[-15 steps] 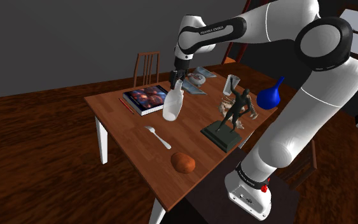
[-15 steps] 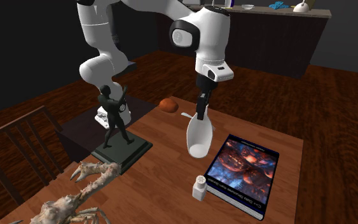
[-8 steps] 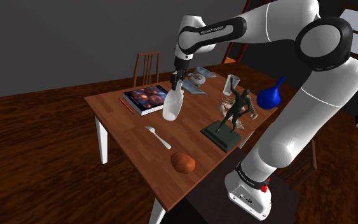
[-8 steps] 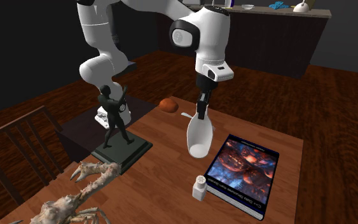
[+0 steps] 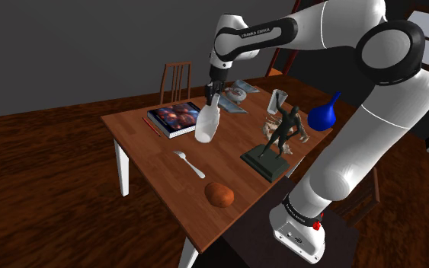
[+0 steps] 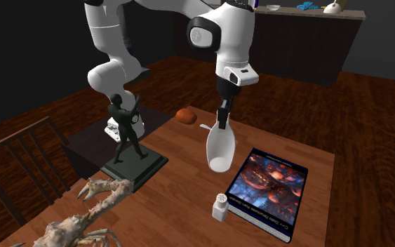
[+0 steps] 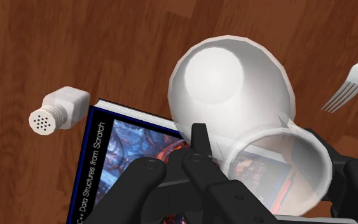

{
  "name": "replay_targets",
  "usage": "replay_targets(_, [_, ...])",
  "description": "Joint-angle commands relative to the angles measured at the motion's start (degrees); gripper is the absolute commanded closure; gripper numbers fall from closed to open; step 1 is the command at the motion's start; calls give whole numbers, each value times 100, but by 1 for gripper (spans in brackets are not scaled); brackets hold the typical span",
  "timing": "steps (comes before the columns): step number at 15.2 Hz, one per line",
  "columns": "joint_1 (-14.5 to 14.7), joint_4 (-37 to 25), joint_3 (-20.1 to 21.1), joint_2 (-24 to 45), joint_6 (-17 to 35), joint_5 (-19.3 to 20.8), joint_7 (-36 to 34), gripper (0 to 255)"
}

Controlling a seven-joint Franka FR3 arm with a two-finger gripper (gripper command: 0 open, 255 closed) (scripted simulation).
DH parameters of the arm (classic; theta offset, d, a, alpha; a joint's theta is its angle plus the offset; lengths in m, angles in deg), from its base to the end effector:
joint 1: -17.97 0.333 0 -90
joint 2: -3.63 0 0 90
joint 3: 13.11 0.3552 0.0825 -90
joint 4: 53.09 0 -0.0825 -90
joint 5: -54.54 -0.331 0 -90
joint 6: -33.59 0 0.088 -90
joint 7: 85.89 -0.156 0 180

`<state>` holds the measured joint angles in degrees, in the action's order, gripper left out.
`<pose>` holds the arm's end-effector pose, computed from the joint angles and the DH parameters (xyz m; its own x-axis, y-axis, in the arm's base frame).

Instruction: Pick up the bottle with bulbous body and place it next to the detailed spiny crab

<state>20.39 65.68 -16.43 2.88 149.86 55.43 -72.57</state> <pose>0.4919 -0.0094 0.4480 0.9745 0.2218 -0.0328 0.2221 -0.9750 0.0056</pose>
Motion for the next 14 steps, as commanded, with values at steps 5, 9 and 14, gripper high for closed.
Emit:
replay_targets(5, [2, -300, 2, -132, -430, 5, -1, 255])
replay_targets(9, [3, -536, 4, -197, -731, 7, 0, 255])
replay_targets(14, [4, -861, 5, -251, -1110, 8, 3, 255])
